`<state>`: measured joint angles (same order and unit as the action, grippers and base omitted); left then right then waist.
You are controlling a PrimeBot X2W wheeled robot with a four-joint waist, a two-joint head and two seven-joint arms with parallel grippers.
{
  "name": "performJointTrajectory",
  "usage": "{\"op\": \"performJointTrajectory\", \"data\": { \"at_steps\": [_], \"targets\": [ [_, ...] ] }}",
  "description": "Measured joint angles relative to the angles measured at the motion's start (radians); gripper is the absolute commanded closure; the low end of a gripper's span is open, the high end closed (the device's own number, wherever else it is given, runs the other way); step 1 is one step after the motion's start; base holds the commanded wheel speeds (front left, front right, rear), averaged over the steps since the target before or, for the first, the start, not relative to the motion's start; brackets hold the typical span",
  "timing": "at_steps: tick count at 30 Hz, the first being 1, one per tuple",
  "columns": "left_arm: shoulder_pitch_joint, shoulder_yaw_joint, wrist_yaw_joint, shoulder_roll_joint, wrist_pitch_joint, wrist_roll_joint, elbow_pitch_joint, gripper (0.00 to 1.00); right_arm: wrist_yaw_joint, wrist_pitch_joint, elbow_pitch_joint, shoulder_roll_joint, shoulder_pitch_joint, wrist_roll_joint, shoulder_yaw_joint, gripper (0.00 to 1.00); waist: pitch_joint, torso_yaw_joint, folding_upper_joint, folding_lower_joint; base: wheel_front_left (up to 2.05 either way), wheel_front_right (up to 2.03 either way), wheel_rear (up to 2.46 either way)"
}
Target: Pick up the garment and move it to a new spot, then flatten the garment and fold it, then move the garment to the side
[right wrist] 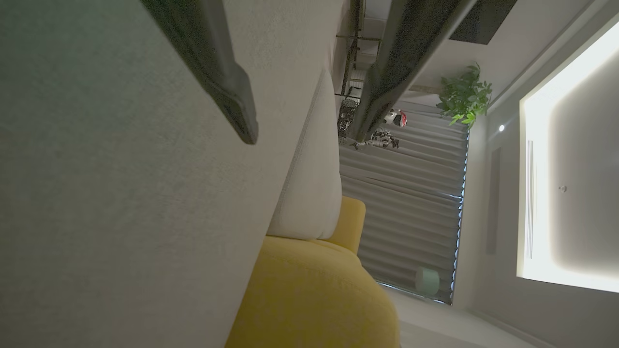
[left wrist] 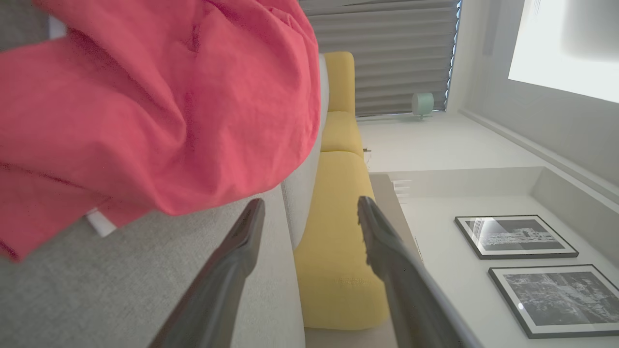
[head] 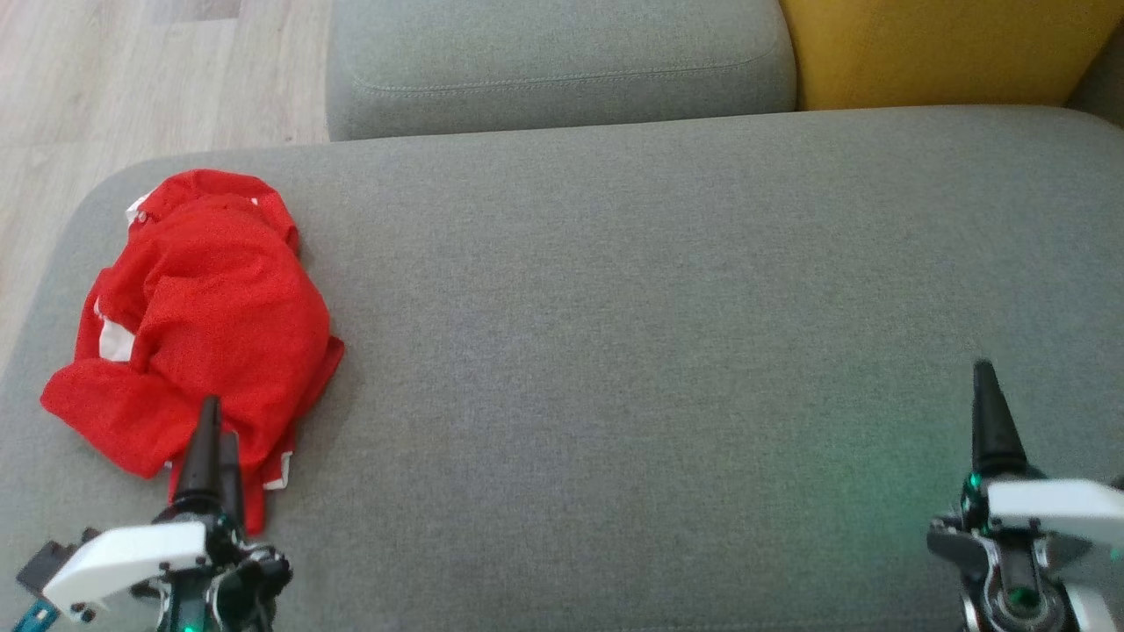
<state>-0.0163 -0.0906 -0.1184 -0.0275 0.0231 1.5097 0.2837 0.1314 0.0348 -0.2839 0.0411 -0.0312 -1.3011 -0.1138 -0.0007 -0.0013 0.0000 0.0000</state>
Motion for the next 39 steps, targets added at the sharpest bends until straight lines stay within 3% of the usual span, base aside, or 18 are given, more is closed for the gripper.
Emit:
{"op": "performJointTrajectory", "data": {
  "at_steps": [16, 22, 39],
  "targets": [
    [-0.016, 0.011, 0.065, 0.0, -0.044, -0.238, -0.109, 0.0, 0.0, -0.041, 0.067, 0.033, -0.042, 0.325, 0.043, 0.0, -0.005, 0.01, 0.0, 0.0, 0.0, 0.0, 0.0],
    [-0.018, 0.049, 0.075, -0.001, -0.064, -0.352, -0.147, 0.0, 0.0, -0.062, 0.084, 0.049, -0.043, 0.477, 0.077, 0.0, -0.005, 0.013, 0.0, 0.0, 0.0, 0.0, 0.0],
    [-0.018, 0.169, 0.084, -0.003, -0.106, -0.684, -0.204, 0.0, 0.0, -0.116, 0.112, 0.032, -0.043, 0.766, 0.095, 0.0, -0.001, 0.01, 0.0, 0.0, 0.0, 0.0, 0.0]
  ]
}}
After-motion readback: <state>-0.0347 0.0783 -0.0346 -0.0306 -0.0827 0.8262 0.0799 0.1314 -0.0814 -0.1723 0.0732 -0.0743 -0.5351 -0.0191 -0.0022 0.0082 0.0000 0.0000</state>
